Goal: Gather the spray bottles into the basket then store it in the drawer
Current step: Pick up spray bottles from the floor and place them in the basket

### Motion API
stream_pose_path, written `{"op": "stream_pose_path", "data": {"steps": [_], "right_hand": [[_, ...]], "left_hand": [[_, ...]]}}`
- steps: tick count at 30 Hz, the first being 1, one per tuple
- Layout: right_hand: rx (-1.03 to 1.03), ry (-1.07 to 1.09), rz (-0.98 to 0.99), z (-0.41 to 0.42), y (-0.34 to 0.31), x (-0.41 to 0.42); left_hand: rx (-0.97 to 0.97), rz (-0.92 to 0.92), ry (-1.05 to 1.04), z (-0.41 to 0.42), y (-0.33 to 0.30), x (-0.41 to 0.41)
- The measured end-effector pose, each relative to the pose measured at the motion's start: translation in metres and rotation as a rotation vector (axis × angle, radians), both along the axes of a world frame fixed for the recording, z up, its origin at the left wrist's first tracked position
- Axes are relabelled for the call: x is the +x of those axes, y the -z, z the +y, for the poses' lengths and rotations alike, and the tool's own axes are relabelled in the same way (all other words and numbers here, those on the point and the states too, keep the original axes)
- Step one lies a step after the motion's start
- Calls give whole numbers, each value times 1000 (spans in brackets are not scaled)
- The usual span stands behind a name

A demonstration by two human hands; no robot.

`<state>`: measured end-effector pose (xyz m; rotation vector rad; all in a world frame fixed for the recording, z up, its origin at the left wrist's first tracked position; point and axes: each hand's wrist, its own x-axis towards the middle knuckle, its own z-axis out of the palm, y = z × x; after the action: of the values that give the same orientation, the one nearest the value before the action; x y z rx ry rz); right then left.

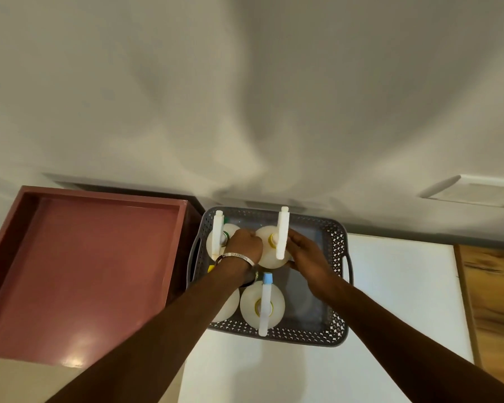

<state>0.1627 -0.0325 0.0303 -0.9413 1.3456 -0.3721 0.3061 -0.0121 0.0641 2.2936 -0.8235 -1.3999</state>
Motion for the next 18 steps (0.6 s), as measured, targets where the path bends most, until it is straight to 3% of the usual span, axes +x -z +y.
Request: {"op": "stream_pose_path", "data": {"steps": [7,18], "right_hand": [[-49,-46,57,2,10,0],[-93,-26,88,4,11,9]], "left_hand": [[31,-5,69,2,8,-8],[10,76,-31,3,13,-6]]}}
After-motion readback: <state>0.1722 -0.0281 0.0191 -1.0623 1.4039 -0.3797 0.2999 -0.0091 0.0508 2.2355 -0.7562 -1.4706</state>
